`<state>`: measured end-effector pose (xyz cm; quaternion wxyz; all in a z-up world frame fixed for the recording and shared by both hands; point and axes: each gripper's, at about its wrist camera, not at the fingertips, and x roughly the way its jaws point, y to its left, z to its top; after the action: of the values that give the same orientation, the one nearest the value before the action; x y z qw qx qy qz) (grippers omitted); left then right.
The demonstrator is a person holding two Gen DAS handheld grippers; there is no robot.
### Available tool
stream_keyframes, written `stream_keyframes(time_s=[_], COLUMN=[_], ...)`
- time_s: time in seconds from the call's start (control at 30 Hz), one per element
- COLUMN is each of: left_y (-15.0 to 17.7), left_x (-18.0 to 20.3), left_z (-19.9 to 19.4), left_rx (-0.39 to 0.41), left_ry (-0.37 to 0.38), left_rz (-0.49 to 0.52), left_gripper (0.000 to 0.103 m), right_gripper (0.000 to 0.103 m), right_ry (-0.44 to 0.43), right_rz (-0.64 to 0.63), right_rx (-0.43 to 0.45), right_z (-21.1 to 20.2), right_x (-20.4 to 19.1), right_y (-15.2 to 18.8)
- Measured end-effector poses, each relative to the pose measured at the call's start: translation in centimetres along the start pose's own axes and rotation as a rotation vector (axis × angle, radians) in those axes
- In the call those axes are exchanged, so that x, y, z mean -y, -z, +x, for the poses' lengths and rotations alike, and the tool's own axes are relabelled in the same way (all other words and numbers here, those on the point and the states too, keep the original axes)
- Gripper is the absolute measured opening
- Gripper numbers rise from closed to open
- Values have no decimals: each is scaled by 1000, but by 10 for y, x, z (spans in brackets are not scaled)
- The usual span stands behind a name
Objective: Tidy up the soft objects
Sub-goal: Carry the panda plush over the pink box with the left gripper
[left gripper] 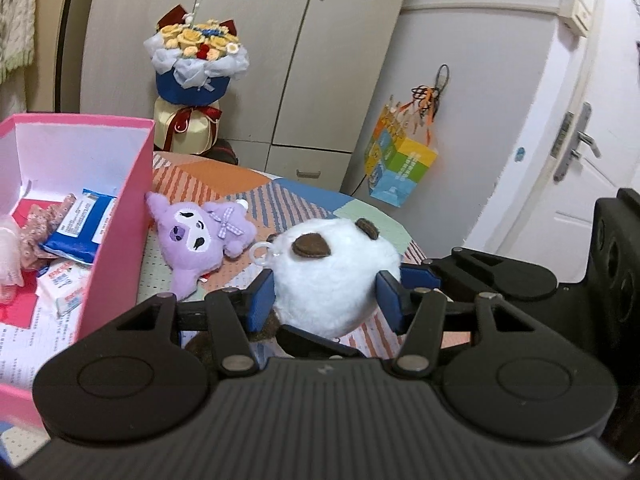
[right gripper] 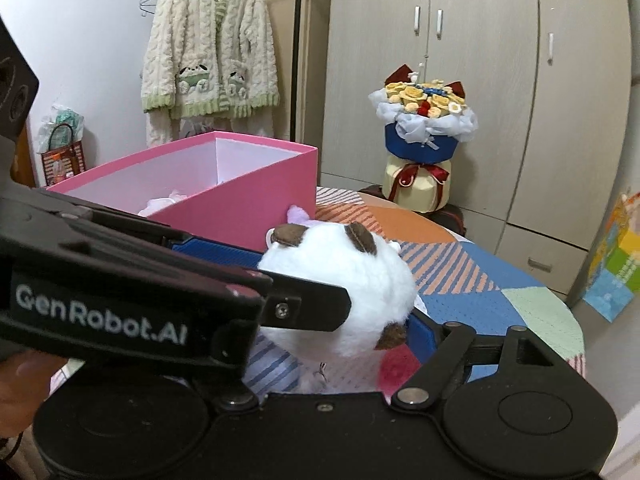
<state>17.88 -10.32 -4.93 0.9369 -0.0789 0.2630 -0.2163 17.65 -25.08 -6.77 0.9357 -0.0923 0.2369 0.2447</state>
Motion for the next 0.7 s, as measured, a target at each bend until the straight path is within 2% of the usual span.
stream_keyframes(time_s=[0.5,0.7], left_y=[25,20], left_x=[1,-4], left_z=[-61,-82], left_rx=[-64,-91], left_ry=[81,148], left_rz=[80,120], left_gripper=[53,53], right_gripper=[82,79], right_ry=[48,84], right_rz=[62,70], right_rx=[0,12], right_z=[-54,-75], right_x=[-51,-69], right_y=[21,21])
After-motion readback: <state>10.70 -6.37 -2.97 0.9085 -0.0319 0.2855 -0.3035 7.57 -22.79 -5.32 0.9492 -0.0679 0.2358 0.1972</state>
